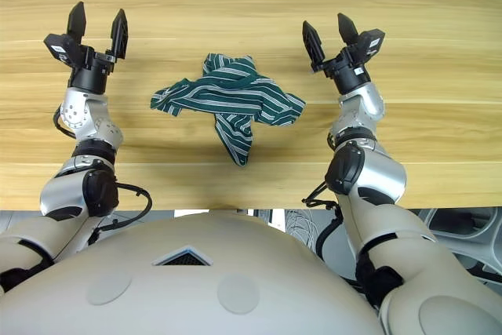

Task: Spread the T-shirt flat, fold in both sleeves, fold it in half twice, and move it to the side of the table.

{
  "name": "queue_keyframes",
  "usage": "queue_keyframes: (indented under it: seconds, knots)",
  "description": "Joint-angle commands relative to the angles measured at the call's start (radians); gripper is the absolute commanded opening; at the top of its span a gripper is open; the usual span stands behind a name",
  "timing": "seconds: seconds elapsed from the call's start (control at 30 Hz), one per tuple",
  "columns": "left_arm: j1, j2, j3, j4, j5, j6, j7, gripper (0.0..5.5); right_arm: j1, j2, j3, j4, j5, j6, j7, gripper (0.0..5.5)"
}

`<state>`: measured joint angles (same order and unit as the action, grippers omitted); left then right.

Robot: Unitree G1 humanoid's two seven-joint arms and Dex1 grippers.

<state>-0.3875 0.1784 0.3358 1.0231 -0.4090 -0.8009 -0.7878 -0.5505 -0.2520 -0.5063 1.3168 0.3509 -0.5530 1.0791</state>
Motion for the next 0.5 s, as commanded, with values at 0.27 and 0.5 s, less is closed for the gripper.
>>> queue_keyframes:
  seconds: [0.27,0.5]
  knots:
    - [0.017,0.008,-0.018,-0.014,0.009,0.003,-0.063,4.63,0.014,0.0,0.016,-0.016,0.0,0.021,0.094,5.4]
    - [0.134,0.044,-0.067,-0.134,-0.057,0.101,-0.351,4.63,0.101,-0.058,0.127,-0.029,-0.075,0.071,0.376,5.4]
